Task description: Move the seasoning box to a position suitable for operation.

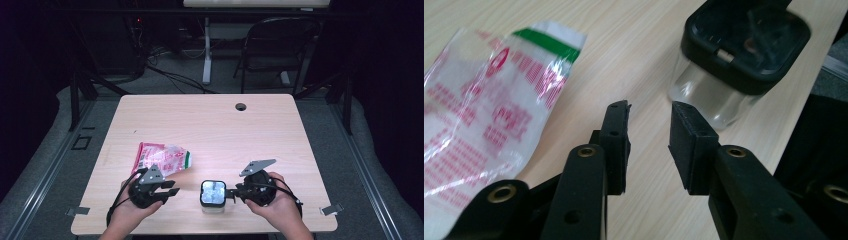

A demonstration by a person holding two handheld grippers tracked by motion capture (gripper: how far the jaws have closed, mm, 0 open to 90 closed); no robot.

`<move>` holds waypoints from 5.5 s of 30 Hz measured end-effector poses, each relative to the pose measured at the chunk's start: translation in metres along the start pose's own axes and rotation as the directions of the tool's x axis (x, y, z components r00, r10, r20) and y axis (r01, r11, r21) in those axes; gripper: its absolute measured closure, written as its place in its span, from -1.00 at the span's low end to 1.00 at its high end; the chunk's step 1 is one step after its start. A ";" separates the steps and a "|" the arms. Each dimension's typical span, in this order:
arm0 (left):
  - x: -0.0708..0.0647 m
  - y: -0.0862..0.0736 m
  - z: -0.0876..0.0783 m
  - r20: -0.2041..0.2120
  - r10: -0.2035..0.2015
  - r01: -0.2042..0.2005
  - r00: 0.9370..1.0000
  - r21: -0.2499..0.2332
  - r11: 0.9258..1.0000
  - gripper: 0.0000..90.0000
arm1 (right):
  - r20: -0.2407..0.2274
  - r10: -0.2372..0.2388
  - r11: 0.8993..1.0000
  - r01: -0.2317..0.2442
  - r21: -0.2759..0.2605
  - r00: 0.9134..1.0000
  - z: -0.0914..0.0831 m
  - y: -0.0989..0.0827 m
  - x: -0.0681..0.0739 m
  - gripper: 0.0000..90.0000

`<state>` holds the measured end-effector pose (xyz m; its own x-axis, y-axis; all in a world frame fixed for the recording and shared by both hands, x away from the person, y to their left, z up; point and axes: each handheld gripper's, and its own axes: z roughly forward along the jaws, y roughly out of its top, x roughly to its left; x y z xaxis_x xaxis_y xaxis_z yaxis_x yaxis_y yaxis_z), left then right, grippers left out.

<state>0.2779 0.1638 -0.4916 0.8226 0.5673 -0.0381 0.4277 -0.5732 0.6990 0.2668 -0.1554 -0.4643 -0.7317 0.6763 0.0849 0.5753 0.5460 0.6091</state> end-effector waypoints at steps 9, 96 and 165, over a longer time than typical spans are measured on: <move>-0.005 0.014 0.010 0.039 0.020 -0.020 0.999 0.001 1.000 0.67 | -0.010 0.016 1.000 -0.016 -0.020 1.000 0.004 0.006 0.002 0.74; -0.039 0.022 0.031 0.195 0.095 -0.092 0.976 -0.024 0.996 0.94 | -0.026 0.034 0.998 -0.036 -0.053 0.999 0.016 -0.005 0.021 0.10; -0.050 0.031 0.042 0.174 0.163 -0.167 0.971 0.007 0.986 0.86 | 0.118 0.055 0.994 -0.042 -0.105 0.991 -0.001 -0.015 0.036 0.09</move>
<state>0.2650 0.0932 -0.4979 0.9340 0.3542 -0.0475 0.2869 -0.6639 0.6905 0.2314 -0.1393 -0.4695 -0.6507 0.7589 0.0243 0.5644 0.4621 0.6840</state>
